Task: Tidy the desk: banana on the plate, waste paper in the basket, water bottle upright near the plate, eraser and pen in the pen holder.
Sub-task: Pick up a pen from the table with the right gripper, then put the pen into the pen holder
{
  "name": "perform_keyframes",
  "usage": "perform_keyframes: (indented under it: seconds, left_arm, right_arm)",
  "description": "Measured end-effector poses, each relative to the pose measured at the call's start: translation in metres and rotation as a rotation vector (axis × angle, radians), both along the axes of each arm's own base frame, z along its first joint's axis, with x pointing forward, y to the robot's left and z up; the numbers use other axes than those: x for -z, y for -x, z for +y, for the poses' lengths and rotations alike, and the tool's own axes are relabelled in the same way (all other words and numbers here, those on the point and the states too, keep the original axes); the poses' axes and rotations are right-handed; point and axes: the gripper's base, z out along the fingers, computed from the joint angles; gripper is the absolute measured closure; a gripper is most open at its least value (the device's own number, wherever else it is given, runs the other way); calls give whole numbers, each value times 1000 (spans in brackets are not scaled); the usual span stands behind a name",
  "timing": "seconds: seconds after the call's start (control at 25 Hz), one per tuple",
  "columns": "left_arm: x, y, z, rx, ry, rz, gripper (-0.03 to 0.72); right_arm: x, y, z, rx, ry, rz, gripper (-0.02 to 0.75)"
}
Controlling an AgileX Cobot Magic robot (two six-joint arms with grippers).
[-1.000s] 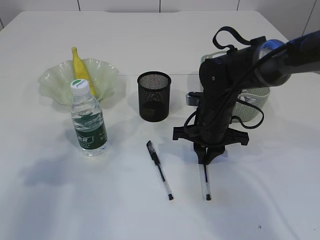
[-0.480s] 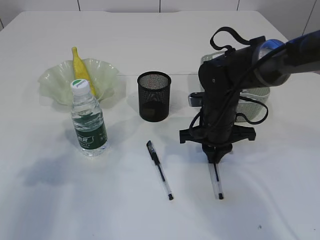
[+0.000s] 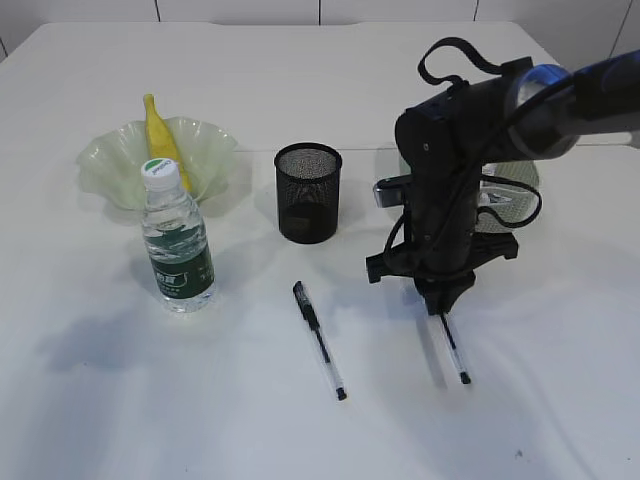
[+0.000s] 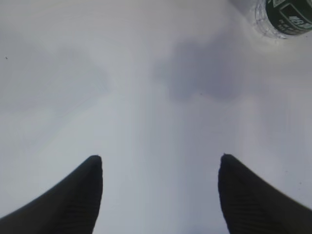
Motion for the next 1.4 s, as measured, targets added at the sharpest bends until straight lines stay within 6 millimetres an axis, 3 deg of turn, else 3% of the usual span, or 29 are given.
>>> perform_keyframes:
  seconds: [0.24, 0.68, 0.92, 1.4]
  left_arm:
    - [0, 0, 0, 0, 0, 0, 168]
    - [0, 1, 0, 0, 0, 6, 168]
    - [0, 1, 0, 0, 1, 10, 168]
    - [0, 1, 0, 0, 1, 10, 168]
  right_arm:
    - [-17, -6, 3, -75, -24, -57, 671]
    - [-88, -4, 5, -201, -157, -390, 684]
    - [-103, 1, 6, -277, -246, -613, 685]
    - [-131, -18, 25, -380, -443, -1105, 685]
